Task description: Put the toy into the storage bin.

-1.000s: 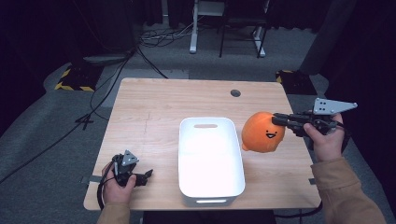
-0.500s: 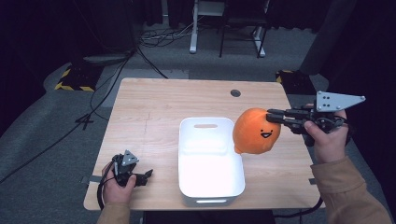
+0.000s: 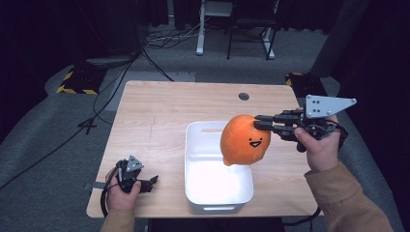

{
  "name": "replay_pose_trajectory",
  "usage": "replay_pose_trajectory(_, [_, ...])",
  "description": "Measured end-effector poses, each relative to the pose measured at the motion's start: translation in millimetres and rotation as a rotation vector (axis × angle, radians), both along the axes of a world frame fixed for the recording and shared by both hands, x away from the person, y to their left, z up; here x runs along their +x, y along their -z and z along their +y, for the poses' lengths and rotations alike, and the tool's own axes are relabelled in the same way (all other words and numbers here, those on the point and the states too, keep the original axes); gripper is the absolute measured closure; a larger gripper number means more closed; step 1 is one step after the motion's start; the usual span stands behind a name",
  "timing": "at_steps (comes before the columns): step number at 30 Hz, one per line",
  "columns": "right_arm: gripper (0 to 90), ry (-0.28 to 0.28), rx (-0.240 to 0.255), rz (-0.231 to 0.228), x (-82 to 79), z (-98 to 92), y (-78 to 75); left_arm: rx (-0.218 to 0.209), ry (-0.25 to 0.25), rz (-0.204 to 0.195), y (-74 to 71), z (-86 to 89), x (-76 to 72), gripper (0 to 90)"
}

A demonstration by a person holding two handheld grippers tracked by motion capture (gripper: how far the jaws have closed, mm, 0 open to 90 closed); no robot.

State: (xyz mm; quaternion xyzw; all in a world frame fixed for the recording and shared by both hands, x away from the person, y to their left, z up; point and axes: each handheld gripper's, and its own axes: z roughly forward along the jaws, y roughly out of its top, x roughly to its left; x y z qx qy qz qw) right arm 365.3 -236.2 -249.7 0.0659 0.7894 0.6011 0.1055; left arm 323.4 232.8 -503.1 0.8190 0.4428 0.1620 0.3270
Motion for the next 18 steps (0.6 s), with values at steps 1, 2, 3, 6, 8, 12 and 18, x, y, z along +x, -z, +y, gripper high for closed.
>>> replay_pose_trajectory(1, [82.8,-0.002,0.001,0.0,-0.2,2.4,0.7,0.0,0.0,0.0,0.0,0.0,0.0,12.8])
replay_pose_trajectory(2, [82.7,-0.002,-0.005,0.006,-0.9,6.2,2.1,0.0,0.0,0.0,0.0,0.0,0.0,12.8])
replay_pose_trajectory(3, [82.7,0.0,-0.006,0.009,-1.7,8.6,3.2,0.0,0.0,0.0,0.0,0.0,0.0,12.8])
replay_pose_trajectory(6, [82.7,-0.011,-0.026,0.001,-5.1,18.0,7.1,0.0,0.0,0.0,0.0,0.0,0.0,12.8])
replay_pose_trajectory(8, [82.7,-0.023,-0.032,0.0,-7.0,23.6,10.0,0.0,0.0,0.0,0.0,0.0,0.0,12.8])
replay_pose_trajectory(12, [82.7,-0.046,-0.037,0.015,-11.7,32.4,16.8,0.0,0.0,0.0,0.0,0.0,0.0,12.8])
replay_pose_trajectory(18, [82.7,-0.067,-0.067,0.038,-18.1,43.8,31.6,0.0,0.0,0.0,0.0,0.0,0.0,12.8])
